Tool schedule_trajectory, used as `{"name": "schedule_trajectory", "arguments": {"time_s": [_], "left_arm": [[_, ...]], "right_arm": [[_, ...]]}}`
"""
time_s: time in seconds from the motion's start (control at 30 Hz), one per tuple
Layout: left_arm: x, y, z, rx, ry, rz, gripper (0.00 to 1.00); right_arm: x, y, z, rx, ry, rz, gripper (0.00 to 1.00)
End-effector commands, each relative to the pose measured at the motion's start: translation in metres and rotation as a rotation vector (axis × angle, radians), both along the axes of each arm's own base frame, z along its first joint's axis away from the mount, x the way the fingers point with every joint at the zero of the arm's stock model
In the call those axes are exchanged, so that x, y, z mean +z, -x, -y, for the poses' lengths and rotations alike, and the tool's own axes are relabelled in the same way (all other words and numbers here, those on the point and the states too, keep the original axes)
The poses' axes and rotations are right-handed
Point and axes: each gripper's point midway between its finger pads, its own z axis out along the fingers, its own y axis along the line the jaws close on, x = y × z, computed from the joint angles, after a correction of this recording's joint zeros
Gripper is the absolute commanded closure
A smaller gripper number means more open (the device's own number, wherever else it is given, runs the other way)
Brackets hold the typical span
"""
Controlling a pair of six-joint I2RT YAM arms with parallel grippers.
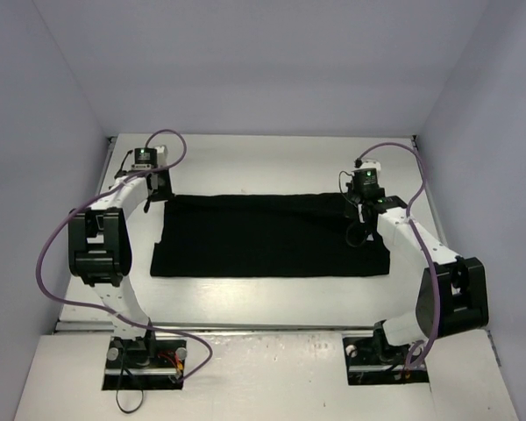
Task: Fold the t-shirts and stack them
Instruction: Fold the other side of the tshirt into a rectangle
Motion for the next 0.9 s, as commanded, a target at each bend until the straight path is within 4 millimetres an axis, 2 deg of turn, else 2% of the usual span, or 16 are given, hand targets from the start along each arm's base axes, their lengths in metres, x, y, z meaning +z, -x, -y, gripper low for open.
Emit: {"name": "schedule_trajectory", "arguments": {"time_s": [0.0, 0.17, 0.27, 0.47, 0.6, 0.73, 0.87], "left_arm": [[0.026, -0.009, -0.003, 0.003, -0.031, 0.090, 1.00], [0.020, -0.008, -0.004, 0.008, -0.031, 0.078, 1.00], [0.025, -0.013, -0.006, -0.015, -0.056, 0.098, 1.00], [0.069, -0.050, -0.007, -0.114, -0.121, 0.237, 1.00], [0.079, -0.066, -0.002, -0.194, -0.144, 0.285, 1.00], [0.078, -0.069, 0.001, -0.264, -0.165, 0.301, 1.00], [0.061, -0.055, 0.006, -0.308, -0.156, 0.279, 0.98]], "right_arm": [[0.009, -0.003, -0.006, -0.031, -0.014, 0.059, 1.00], [0.004, 0.004, -0.005, -0.039, -0.003, 0.050, 1.00], [0.005, 0.006, -0.003, -0.041, 0.005, 0.055, 1.00], [0.015, 0.006, 0.000, -0.048, 0.014, 0.083, 1.00], [0.018, 0.005, 0.000, -0.047, 0.012, 0.091, 1.00], [0.023, 0.007, -0.001, -0.039, 0.008, 0.105, 1.00], [0.028, 0.010, -0.001, -0.034, 0.002, 0.119, 1.00]]}}
